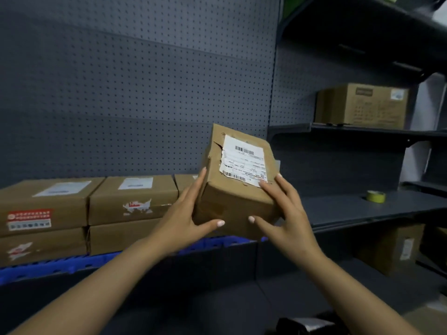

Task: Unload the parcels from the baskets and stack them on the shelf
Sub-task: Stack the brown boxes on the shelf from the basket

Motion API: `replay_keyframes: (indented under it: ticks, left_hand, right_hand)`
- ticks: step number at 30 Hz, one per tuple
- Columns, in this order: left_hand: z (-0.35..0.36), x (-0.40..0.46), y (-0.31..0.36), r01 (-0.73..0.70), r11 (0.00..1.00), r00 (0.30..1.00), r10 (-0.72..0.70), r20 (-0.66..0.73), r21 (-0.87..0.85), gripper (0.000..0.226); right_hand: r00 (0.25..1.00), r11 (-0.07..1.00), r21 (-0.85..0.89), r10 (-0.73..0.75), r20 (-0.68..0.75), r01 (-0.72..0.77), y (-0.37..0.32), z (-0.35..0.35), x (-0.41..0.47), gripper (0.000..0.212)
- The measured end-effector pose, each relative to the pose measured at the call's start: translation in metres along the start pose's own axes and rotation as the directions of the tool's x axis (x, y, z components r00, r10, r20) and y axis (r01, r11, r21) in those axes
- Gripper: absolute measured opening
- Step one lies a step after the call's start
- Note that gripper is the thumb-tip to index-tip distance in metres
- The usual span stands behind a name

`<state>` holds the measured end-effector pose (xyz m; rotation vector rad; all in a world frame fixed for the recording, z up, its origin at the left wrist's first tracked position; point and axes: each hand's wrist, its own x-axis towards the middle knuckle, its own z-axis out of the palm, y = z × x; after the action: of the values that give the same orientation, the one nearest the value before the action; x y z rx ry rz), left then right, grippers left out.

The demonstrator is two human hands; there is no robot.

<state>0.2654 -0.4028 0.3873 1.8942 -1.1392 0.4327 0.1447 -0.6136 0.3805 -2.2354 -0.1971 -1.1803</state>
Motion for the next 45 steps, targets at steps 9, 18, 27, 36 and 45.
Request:
replay_keyframes:
  ticks: [9, 18, 27, 36, 45]
  left_hand:
    - [-0.012, 0.073, -0.036, 0.125, 0.98, 0.992, -0.126, 0.003, -0.156, 0.107]
    - [0.013, 0.124, -0.096, 0.284, 0.956, 0.959, -0.285, 0.004, -0.067, 0.111]
    - [0.024, 0.159, -0.132, 0.238, 0.958, 0.969, -0.245, 0.025, 0.16, 0.111]
    - [0.019, 0.195, -0.146, 0.12, 0.933, 0.993, -0.111, -0.043, 0.339, 0.119]
    - [0.025, 0.22, -0.161, 0.14, 0.93, 0.989, -0.144, -0.014, 0.34, 0.11]
  right_hand:
    - [0.999, 0.999, -0.011, 0.031, 0.019, -0.031, 0.014, 0.028, 0.096, 0.064]
    - [0.986, 0.997, 0.013, 0.07, 0.15, -0.073, 0.081, 0.077, 0.157, 0.063]
    - [0.966, 0.993, -0.094, 0.097, 0.238, -0.076, 0.121, 0.097, 0.196, 0.063]
    - [0.97, 0.965, -0.23, 0.166, 0.179, -0.123, 0.152, 0.073, 0.216, 0.07]
    - [0.938, 0.819, -0.571, 0.237, 0.253, -0.053, 0.196, 0.072, 0.215, 0.074]
